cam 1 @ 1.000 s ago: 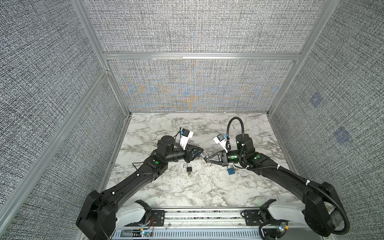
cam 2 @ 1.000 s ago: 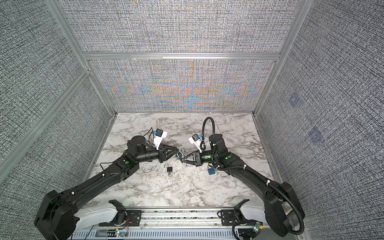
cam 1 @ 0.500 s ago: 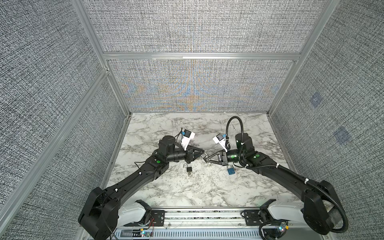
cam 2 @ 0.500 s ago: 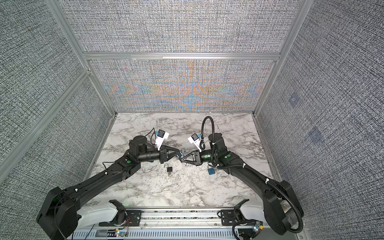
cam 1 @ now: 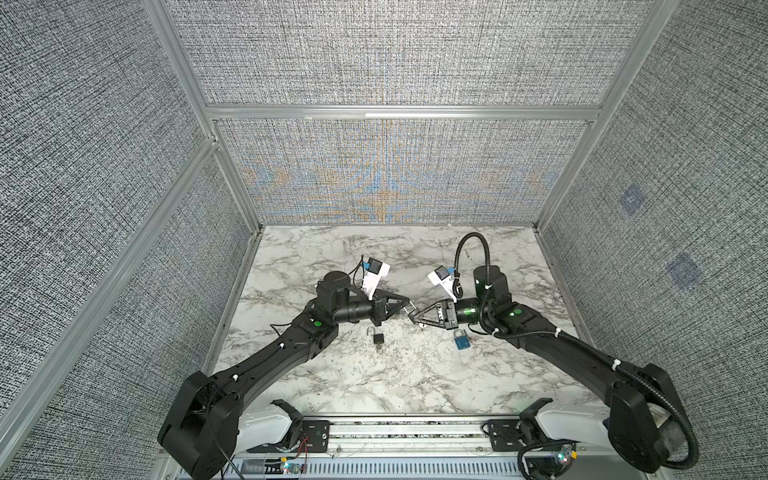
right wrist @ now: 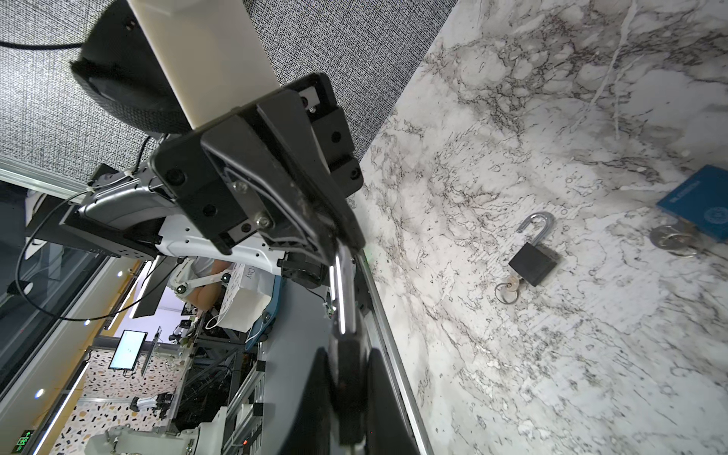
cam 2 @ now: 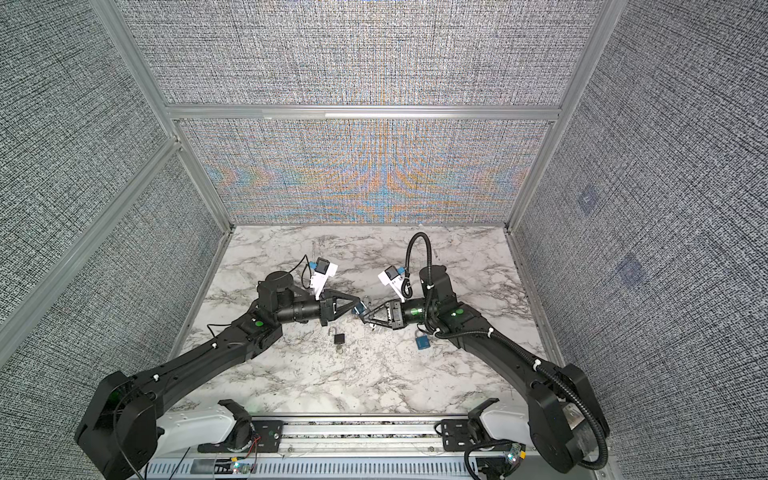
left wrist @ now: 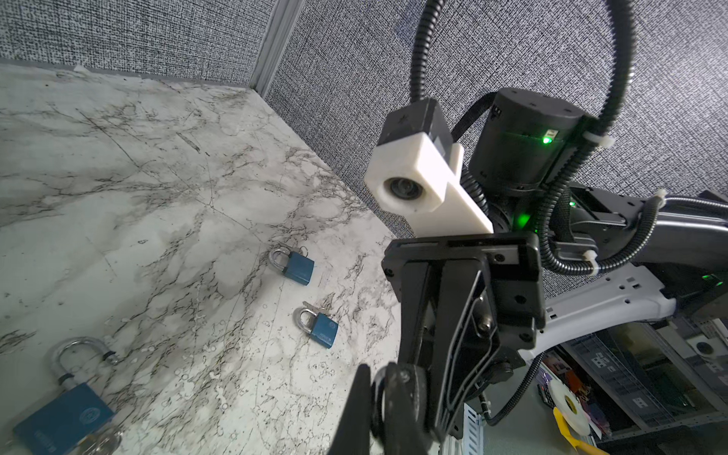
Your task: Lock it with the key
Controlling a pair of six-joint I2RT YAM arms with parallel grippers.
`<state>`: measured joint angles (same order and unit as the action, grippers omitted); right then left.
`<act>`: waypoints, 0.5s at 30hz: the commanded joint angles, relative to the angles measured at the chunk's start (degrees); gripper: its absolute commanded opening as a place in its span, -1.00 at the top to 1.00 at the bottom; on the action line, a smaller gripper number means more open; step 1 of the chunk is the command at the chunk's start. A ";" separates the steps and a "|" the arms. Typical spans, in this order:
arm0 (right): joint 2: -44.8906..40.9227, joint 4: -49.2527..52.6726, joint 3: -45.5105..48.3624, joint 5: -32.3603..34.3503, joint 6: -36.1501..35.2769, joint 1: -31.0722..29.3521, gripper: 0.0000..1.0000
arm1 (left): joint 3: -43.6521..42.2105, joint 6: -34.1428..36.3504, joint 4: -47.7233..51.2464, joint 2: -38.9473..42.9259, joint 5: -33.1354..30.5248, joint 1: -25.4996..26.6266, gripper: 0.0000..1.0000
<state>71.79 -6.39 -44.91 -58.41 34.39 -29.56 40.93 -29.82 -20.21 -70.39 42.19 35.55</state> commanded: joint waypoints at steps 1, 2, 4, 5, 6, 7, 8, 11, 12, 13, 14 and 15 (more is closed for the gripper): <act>-1.23 -9.85 -0.02 -4.52 3.64 -0.02 1.00 | -0.49 1.28 2.19 -0.35 -0.27 0.10 1.00; -1.40 -10.24 0.06 -4.59 4.04 -0.08 1.00 | -0.45 1.26 2.18 -0.35 -0.23 0.05 1.00; -1.87 -10.65 0.06 -4.60 4.60 -0.08 1.00 | -0.49 1.26 2.25 -0.24 -0.10 0.05 1.00; -2.00 -10.72 0.03 -4.59 4.71 -0.06 1.00 | -0.54 1.26 2.27 -0.27 0.07 0.06 1.00; -2.12 -10.75 0.08 -4.52 4.78 -0.06 1.00 | -0.63 1.11 2.12 -0.31 0.30 0.05 1.00; -2.26 -10.75 -0.02 -4.23 4.89 -0.02 1.00 | -0.75 0.87 1.95 -0.35 0.51 0.07 1.00; -2.32 -10.97 -0.01 -4.06 4.86 0.03 1.00 | -0.92 0.67 1.77 -0.38 0.66 0.05 1.00; -2.07 -11.33 -0.31 -3.57 4.97 0.07 1.00 | -1.49 0.22 1.49 -0.34 0.93 0.11 1.00; -1.94 -11.51 -0.34 -3.32 4.98 0.03 1.00 | -1.76 0.04 1.23 -0.27 0.96 0.05 1.00; -1.73 -11.50 -0.51 -2.99 4.93 0.02 1.00 | -2.14 -0.29 0.87 -0.10 1.14 0.06 1.00; -1.57 -11.84 -0.51 -2.69 5.02 0.03 1.00 | -2.48 -0.72 0.46 0.05 1.22 0.06 1.00; -1.37 -12.08 -0.51 -2.44 5.13 0.07 1.00 | -2.81 -0.97 0.11 0.22 1.38 0.05 1.00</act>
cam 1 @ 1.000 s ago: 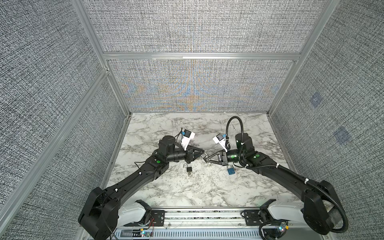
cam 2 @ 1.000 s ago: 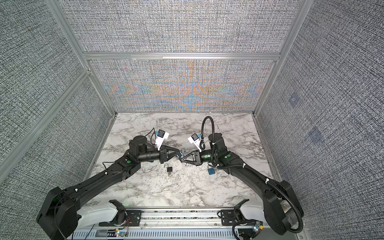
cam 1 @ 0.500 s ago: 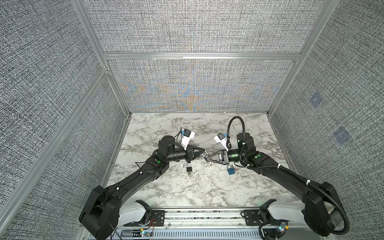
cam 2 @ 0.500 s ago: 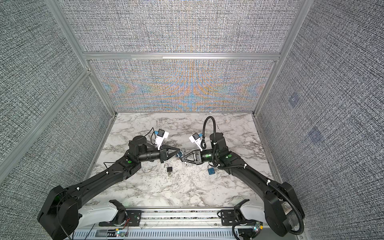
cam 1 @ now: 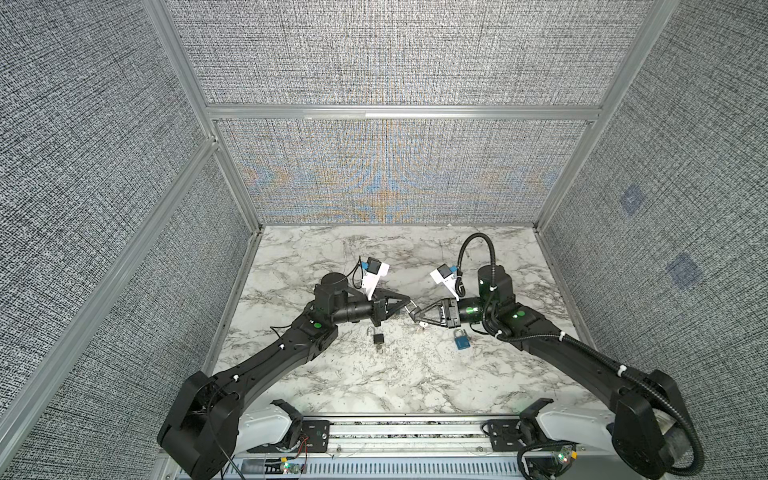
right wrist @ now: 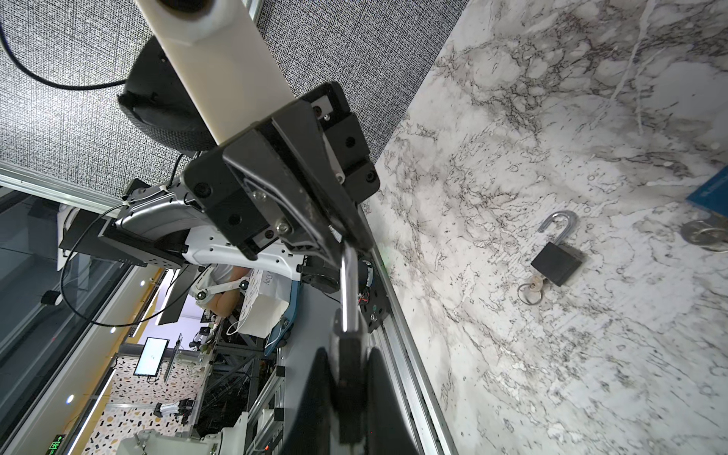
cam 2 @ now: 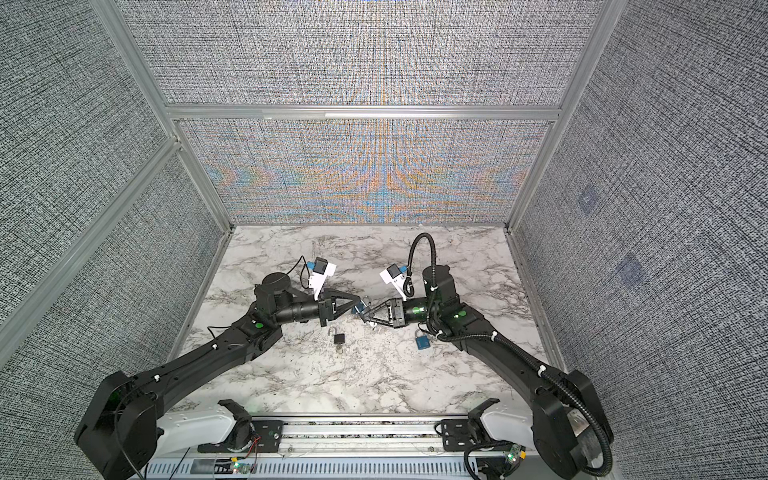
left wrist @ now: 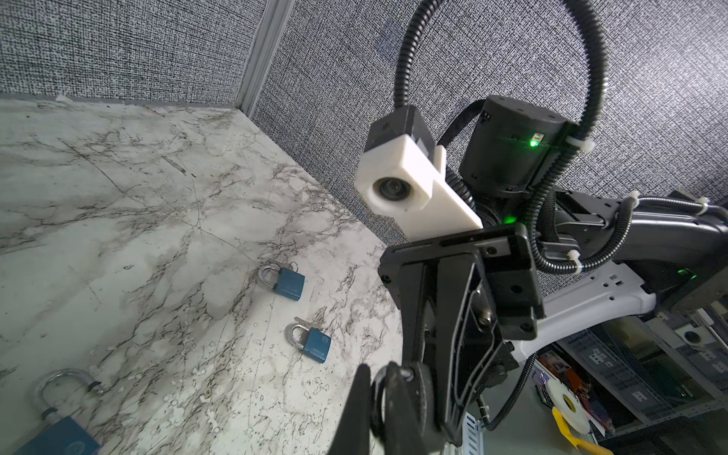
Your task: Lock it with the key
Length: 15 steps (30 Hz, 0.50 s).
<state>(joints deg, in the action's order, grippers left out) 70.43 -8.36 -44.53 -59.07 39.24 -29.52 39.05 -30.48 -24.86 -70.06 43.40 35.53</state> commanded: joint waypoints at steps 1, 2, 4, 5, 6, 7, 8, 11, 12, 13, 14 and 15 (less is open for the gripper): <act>0.12 -10.10 -0.99 -1.52 0.31 0.00 1.00 | -1.28 -0.70 4.36 0.08 0.41 0.15 1.00; 0.29 -10.12 -1.07 -1.25 0.16 0.00 1.00 | -1.55 -0.89 4.26 0.35 0.57 0.16 1.00; 0.69 -10.22 -1.31 -0.97 0.21 0.02 1.00 | -1.82 -1.12 4.30 0.78 0.55 0.16 1.00; 0.83 -10.43 -1.35 -0.80 0.19 0.04 1.00 | -1.98 -1.16 4.38 1.06 0.56 0.16 1.00; 1.09 -10.41 -1.65 -0.36 0.20 -0.01 1.00 | -2.13 -1.16 4.45 1.24 0.55 0.17 1.00; 1.32 -10.19 -1.89 0.06 0.04 0.05 1.00 | -2.30 -1.25 4.44 1.48 0.52 0.17 1.00; 1.60 -10.28 -2.03 0.18 -0.03 -0.01 1.00 | -2.39 -1.30 4.43 1.58 0.57 0.16 1.00; 2.20 -10.63 -2.62 0.49 0.17 -0.01 1.00 | -2.72 -1.60 4.46 1.74 0.65 0.27 1.00; 2.40 -10.94 -2.48 0.61 0.21 -0.01 1.00 | -2.91 -1.75 4.38 1.77 0.69 0.25 1.00; 2.35 -11.13 -2.49 1.02 0.21 -0.04 1.00 | -3.17 -1.86 4.22 2.01 0.73 0.29 1.00; 2.46 -11.13 -2.61 1.35 0.06 0.00 1.00 | -3.36 -2.02 4.00 2.16 0.72 0.30 1.00; 2.50 -11.10 -2.75 1.56 -0.04 -0.01 1.00 | -3.62 -2.12 3.79 2.22 0.73 0.28 1.00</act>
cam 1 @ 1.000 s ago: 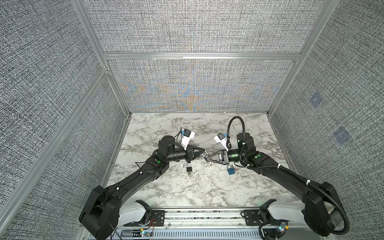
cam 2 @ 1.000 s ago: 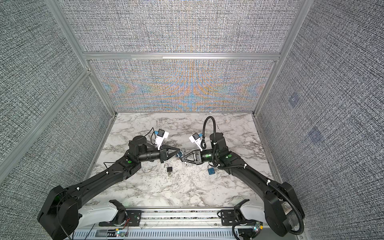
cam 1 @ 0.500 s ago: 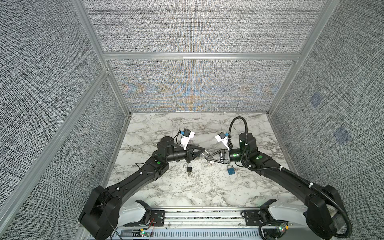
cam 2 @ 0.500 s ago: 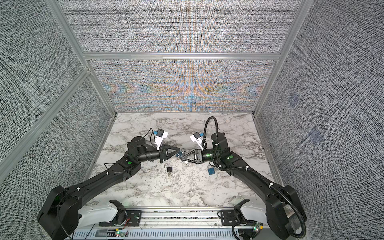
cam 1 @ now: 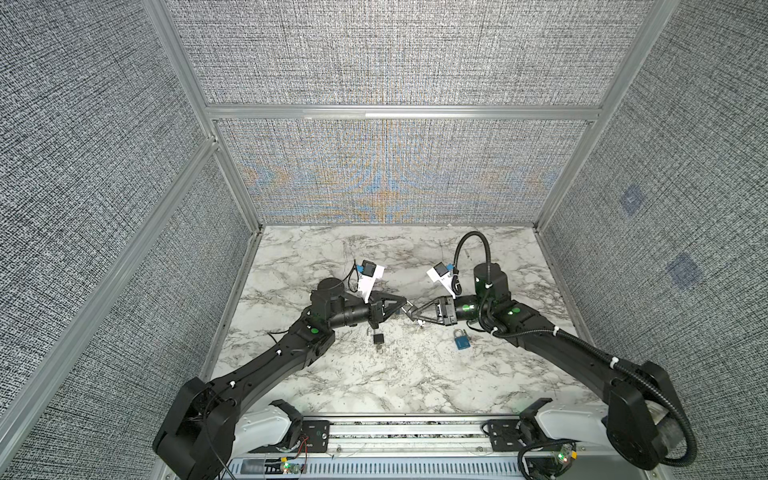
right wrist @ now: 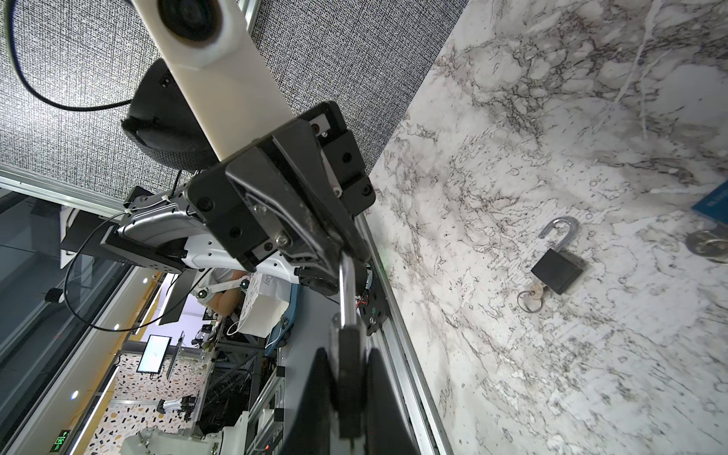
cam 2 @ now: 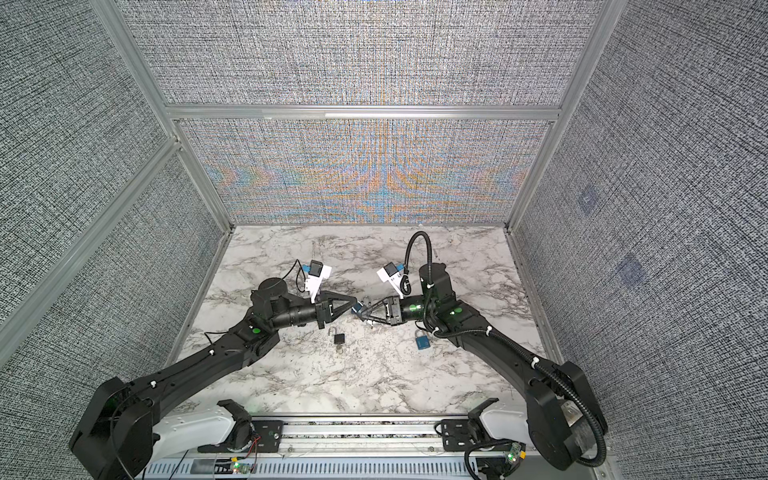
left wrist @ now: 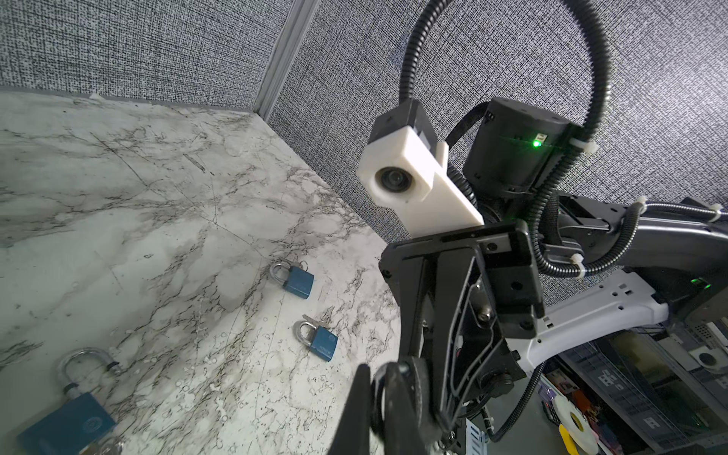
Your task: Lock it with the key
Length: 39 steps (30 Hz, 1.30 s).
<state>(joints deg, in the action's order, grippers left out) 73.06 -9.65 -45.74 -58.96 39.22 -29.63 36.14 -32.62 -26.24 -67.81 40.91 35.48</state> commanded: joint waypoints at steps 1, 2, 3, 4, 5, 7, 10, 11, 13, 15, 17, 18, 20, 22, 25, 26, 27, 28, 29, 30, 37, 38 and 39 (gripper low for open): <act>0.06 -9.74 -1.75 1.56 -0.19 0.07 1.00 | -0.96 -0.14 4.99 0.05 3.26 0.40 1.00; 0.30 -9.69 -1.92 1.72 -0.26 0.16 1.00 | -1.08 -0.16 4.89 0.12 3.30 0.38 1.00; 0.57 -10.12 -2.02 1.74 -0.16 0.11 1.00 | -1.24 -0.25 4.91 0.15 3.38 0.42 1.00; 0.89 -10.48 -2.23 1.85 -0.07 0.10 1.00 | -1.32 -0.38 4.72 0.20 3.48 0.39 1.00; 1.15 -10.67 -2.35 2.12 -0.04 0.11 1.00 | -1.49 -0.55 4.54 0.17 3.57 0.42 1.00; 1.88 -11.43 -2.60 2.35 0.07 0.10 1.00 | -1.97 -1.20 3.57 0.20 3.95 0.46 1.00; 3.26 -12.65 -3.05 2.46 0.55 0.14 1.00 | -2.78 -2.16 2.19 0.28 4.36 0.55 1.00; 3.71 -13.06 -3.20 2.37 0.91 0.10 1.00 | -2.99 -2.24 2.07 0.32 4.37 0.62 1.00; 4.51 -13.77 -3.53 2.37 1.20 0.16 1.00 | -3.27 -2.29 1.74 0.55 4.52 0.69 1.00; 5.21 -13.99 -3.95 2.35 1.37 0.09 1.00 | -3.44 -2.31 1.59 0.61 4.45 0.65 1.00; 5.80 -14.10 -4.44 2.35 1.48 0.10 1.00 | -3.53 -2.45 1.46 0.63 4.62 0.73 1.00; 5.95 -14.32 -4.57 2.36 1.59 0.13 1.00 | -3.53 -2.45 1.45 0.59 4.62 0.73 1.00; 6.22 -14.01 -4.94 2.52 1.38 0.16 1.00 | -3.62 -2.35 1.62 0.71 4.64 0.73 1.00; 6.17 -12.36 -5.38 3.04 0.31 0.11 1.00 | -3.79 -2.18 1.65 0.99 4.56 0.73 1.00; 6.26 -9.65 -5.56 3.07 -1.35 0.08 1.00 | -4.37 -2.43 -0.04 2.10 4.24 0.57 1.00; 6.23 -9.14 -5.51 2.89 -1.64 0.01 1.00 | -4.65 -2.45 -0.82 2.39 3.96 0.47 1.00; 6.22 -8.56 -5.20 2.88 -1.96 0.04 1.00 | -4.76 -2.69 -1.09 2.66 3.59 0.31 1.00; 6.12 -8.14 -4.90 2.96 -2.19 -0.01 1.00 | -4.57 -2.67 -0.97 2.77 3.72 0.20 1.00; 6.09 -7.66 -4.75 2.97 -2.48 -0.02 1.00 | -4.29 -2.62 -0.80 2.88 3.98 0.05 1.00; 6.00 -6.85 -4.72 2.97 -2.96 0.01 1.00 | -3.86 -2.39 -0.34 2.92 4.33 -0.05 1.00; 5.45 -5.90 -4.15 2.97 -3.60 0.00 1.00 | -1.09 -0.95 4.44 2.83 4.53 -0.92 0.79; 5.34 -5.93 -4.11 2.97 -3.58 0.02 1.00 | -1.01 -1.07 4.29 2.86 4.53 -1.01 0.77; 5.35 -5.98 -4.12 2.80 -3.50 0.01 1.00 | -1.05 -1.29 4.10 2.88 4.45 -1.16 0.76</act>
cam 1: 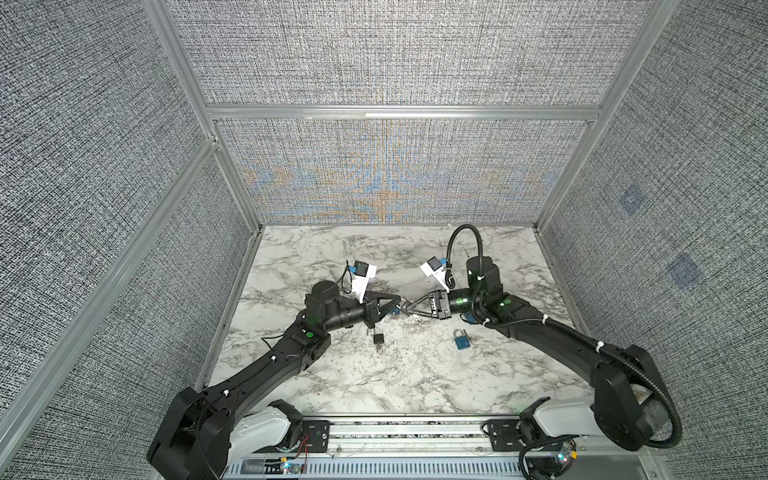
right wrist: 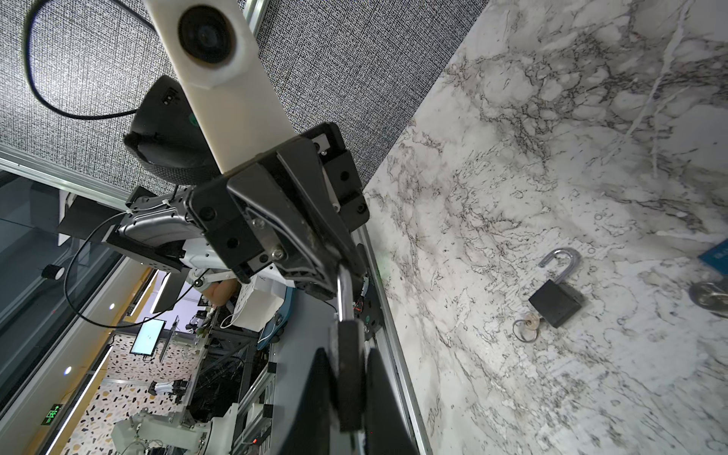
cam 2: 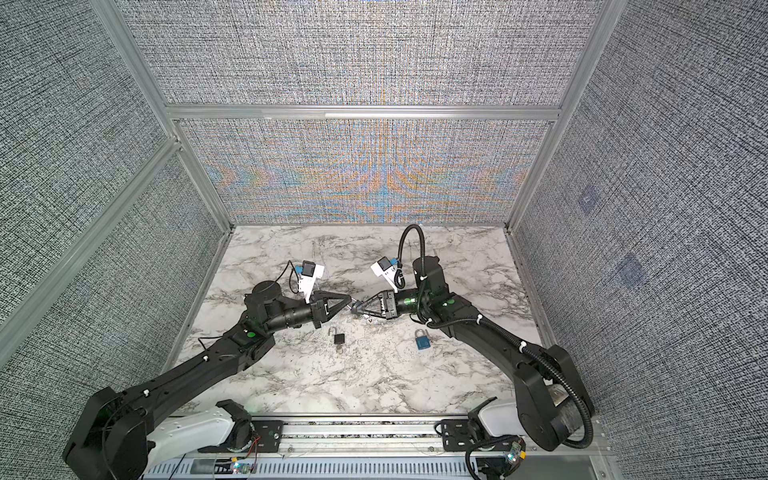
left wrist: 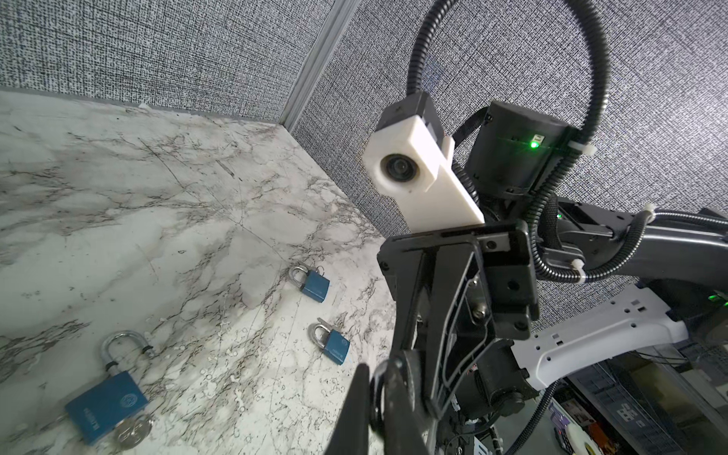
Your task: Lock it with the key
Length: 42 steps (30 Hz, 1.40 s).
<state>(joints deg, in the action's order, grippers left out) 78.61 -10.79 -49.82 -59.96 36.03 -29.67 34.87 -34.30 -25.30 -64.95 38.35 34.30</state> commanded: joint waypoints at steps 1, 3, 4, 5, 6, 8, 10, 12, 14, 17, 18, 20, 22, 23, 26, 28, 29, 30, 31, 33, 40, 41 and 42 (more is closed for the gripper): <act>-0.19 -4.85 -0.02 3.65 -0.28 0.01 1.00 | 0.28 0.16 2.75 0.10 7.03 -0.03 0.76; -0.27 -4.86 -0.03 3.54 -0.35 -0.03 1.00 | 0.23 -0.06 1.95 0.10 7.09 -0.20 0.75; -0.30 -4.90 0.07 3.54 -0.35 -0.03 1.00 | 0.19 -0.12 1.54 0.15 7.11 -0.16 0.74; -0.29 -4.90 0.08 3.54 -0.30 -0.11 1.00 | 0.26 -0.15 1.39 0.13 7.18 -0.28 0.71; -0.30 -4.88 0.20 3.45 -0.33 -0.12 1.00 | 0.36 -0.21 1.39 0.00 7.26 -0.29 0.69; -0.30 -4.93 0.21 3.39 -0.33 -0.21 1.00 | 0.44 -0.40 1.22 -0.08 7.35 -0.29 0.66; -0.17 -5.00 0.12 3.28 -0.30 -0.30 1.00 | 0.49 -0.74 0.83 -0.25 7.35 -0.38 0.66; -0.08 -5.10 0.17 3.13 -0.19 -0.45 1.00 | 0.46 -0.99 0.44 -0.32 7.45 -0.38 0.66; -0.03 -5.10 0.21 3.10 -0.31 -0.47 1.00 | 0.42 -1.35 0.09 -0.43 7.31 -0.55 0.69; 0.05 -5.05 0.32 3.01 -0.28 -0.65 1.00 | 0.20 -2.39 -0.69 -0.53 7.27 -0.81 0.88; 0.14 -5.07 0.37 3.01 -0.35 -0.74 1.00 | 0.05 -2.76 -0.95 -0.52 7.27 -0.82 0.97; 0.11 -5.21 0.52 3.09 -0.32 -0.76 1.00 | -0.11 -3.49 -1.16 -0.53 7.03 -1.01 1.00; -0.03 -5.23 0.87 3.40 -0.33 -0.65 0.95 | -0.41 -3.99 -1.07 -0.44 6.13 -1.25 1.00; -0.11 -5.27 1.06 3.53 -0.40 -0.52 0.87 | -0.65 -4.17 -1.09 -0.27 5.65 -1.34 1.00; -0.53 -5.53 1.49 3.63 -0.62 -0.32 0.53 | -1.75 -5.12 -1.48 0.42 3.40 -1.69 1.00; -0.84 -5.56 2.02 3.63 -0.76 0.07 0.33 | -2.72 -5.84 -2.45 1.32 1.64 -1.95 1.00; -1.15 -5.50 2.28 3.63 -0.72 0.30 0.31 | -3.23 -5.96 -2.91 1.81 0.86 -2.00 1.00; -1.40 -5.85 2.73 3.63 -0.54 0.56 0.30 | -3.77 -6.19 -3.61 2.31 0.17 -2.11 1.00; -1.70 -5.91 3.11 3.54 -0.51 0.81 0.30 | -4.14 -6.34 -4.06 2.83 -0.31 -2.22 1.00; -2.17 -5.87 3.80 3.45 -0.44 1.26 0.30 | -4.63 -6.58 -4.24 3.82 -1.37 -2.31 1.00; -0.94 -6.69 4.29 2.56 -0.56 1.24 0.30 | -3.77 -6.88 -3.45 4.32 -0.96 -2.41 1.00; -0.55 -7.50 4.23 2.16 -0.12 1.18 0.29 | -3.63 -6.86 -3.54 4.25 -0.86 -2.49 1.00; -0.35 -8.30 4.33 1.90 0.29 1.11 0.29 | -3.51 -7.05 -3.61 4.08 -0.78 -2.49 1.00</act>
<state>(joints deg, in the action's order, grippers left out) 77.84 -15.62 -45.56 -57.08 35.24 -28.45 30.83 -41.01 -26.74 -60.66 37.52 31.99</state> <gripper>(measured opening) 0.353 0.081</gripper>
